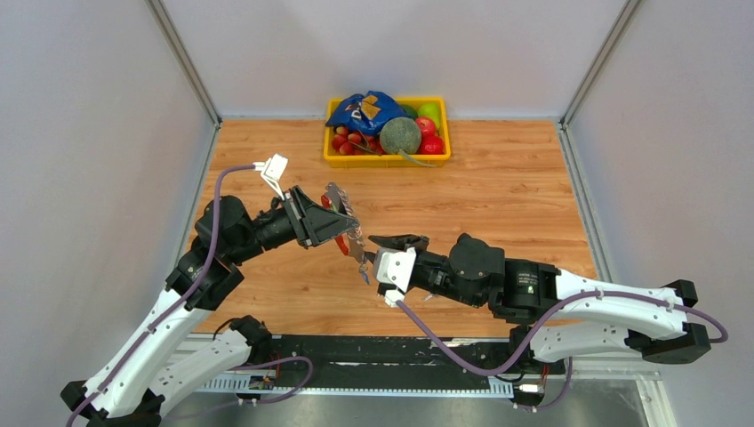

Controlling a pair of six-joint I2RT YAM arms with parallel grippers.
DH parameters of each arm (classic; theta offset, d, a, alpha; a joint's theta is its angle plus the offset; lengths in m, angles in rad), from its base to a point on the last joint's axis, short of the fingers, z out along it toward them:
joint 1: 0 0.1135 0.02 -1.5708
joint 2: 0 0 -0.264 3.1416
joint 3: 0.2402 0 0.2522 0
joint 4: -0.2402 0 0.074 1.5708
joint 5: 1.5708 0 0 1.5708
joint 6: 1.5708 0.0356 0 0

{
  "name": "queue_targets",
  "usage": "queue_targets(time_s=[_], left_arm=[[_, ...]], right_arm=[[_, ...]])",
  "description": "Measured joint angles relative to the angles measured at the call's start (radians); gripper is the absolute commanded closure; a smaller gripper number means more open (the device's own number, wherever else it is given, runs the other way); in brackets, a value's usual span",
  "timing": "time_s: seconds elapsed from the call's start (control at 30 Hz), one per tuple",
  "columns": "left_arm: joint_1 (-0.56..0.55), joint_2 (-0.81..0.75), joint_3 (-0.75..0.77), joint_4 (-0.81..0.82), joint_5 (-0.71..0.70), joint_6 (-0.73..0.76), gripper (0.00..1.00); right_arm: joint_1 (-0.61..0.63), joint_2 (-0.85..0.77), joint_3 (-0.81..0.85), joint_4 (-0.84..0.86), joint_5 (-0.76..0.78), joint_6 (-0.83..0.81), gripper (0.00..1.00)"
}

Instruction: Put the keys on the keyring

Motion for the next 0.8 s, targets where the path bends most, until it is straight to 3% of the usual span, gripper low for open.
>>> queue_targets(time_s=[0.43, 0.8], left_arm=[[0.001, 0.002, 0.000, 0.005, 0.006, 0.000, 1.00], [0.000, 0.002, 0.000, 0.007, 0.024, 0.000, 1.00]], right_arm=[[0.011, 0.019, 0.000, 0.019, 0.038, -0.015, 0.70], [0.051, 0.019, 0.000, 0.019, 0.090, -0.026, 0.66]])
